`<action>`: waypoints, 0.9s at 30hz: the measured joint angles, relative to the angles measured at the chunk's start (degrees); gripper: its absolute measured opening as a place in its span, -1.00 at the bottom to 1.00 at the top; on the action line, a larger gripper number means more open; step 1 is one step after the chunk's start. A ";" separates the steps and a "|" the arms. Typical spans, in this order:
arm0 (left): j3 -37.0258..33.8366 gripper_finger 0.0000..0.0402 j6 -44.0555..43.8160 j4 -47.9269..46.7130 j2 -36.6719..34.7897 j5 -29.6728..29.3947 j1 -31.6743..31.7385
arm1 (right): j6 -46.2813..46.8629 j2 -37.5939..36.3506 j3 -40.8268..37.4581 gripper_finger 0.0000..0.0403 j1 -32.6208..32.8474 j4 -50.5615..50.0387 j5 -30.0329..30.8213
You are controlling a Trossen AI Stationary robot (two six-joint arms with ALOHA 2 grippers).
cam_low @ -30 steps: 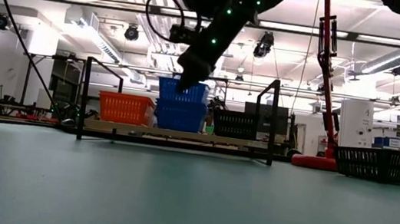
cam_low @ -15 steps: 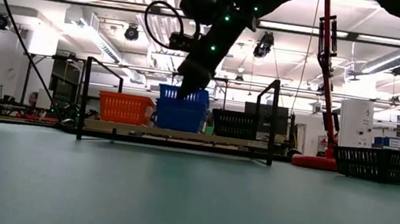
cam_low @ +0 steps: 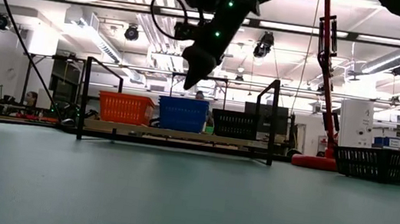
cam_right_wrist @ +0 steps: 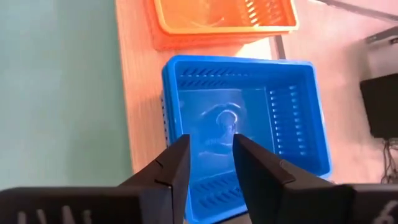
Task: Stack baskets on shelf by color
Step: Adjust the orange baskets on the shelf
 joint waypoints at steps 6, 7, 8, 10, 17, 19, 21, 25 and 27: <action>0.00 -0.99 0.00 0.00 0.00 0.00 0.00 | 1.43 0.00 1.34 -0.58 1.03 -0.03 -0.01; 0.00 -0.99 0.00 0.00 0.00 0.00 0.00 | 1.43 0.00 1.29 -0.62 1.12 1.00 -0.06; 0.00 -0.99 0.00 0.00 0.00 0.00 0.00 | 1.42 0.00 1.08 -0.66 1.20 2.46 -0.08; 0.00 -0.99 0.00 0.00 0.00 0.00 0.00 | 1.44 0.00 0.26 -0.74 1.28 5.91 -0.87; 0.00 -0.99 0.07 0.00 0.00 0.00 0.04 | 1.90 0.00 -2.63 -0.95 1.28 14.66 -2.12; 0.00 -0.99 0.07 -0.02 0.00 0.00 0.04 | 1.94 0.00 -3.61 -0.95 1.28 16.72 -2.20; 0.00 -0.99 0.07 -0.01 0.00 0.00 0.04 | 1.97 0.02 -4.35 -0.96 1.28 17.92 -2.60; 0.00 -0.99 0.08 0.00 0.01 0.00 0.04 | 1.34 0.09 -4.36 -0.96 1.76 17.32 -3.07; 0.00 -0.99 0.02 0.00 0.02 0.00 0.06 | 0.11 -0.35 -4.40 -0.96 2.71 15.89 -3.02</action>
